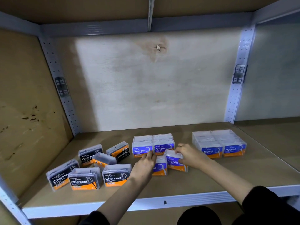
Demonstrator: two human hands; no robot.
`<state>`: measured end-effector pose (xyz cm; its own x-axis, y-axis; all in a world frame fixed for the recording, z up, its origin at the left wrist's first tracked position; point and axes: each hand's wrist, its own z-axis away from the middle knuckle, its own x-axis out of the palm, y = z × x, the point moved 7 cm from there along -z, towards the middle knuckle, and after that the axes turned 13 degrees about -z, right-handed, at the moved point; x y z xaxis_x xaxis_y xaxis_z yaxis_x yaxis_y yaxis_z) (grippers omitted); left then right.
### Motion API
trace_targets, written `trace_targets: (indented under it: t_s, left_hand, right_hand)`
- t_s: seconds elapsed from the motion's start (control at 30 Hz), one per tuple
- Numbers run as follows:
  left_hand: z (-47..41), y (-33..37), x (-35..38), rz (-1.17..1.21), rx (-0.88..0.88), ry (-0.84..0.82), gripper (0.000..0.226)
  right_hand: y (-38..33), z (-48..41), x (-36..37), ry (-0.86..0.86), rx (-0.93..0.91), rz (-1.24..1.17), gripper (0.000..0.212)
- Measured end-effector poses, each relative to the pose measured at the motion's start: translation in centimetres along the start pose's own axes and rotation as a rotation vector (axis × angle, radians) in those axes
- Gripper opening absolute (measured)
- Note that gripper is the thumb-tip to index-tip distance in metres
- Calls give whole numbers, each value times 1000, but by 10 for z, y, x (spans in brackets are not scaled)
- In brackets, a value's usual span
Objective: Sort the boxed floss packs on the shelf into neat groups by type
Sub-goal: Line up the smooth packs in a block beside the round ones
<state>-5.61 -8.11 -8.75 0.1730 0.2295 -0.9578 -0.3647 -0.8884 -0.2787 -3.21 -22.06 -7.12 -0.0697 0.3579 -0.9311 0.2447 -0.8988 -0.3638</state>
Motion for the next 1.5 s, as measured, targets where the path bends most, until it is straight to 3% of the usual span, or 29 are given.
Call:
trace_targets:
  t_s: [0.63, 0.9, 1.5]
  left_hand:
    - [-17, -19, 8, -80, -113, 25, 52]
    - [-25, -38, 9, -96, -159, -63, 42]
    - [-44, -47, 13, -82, -134, -39, 41]
  right_hand:
    - [5, -4, 4, 36, -8, 38, 45]
    - [0, -19, 11, 43, -17, 3, 41]
    - [-4, -38, 15, 48, -63, -116, 41]
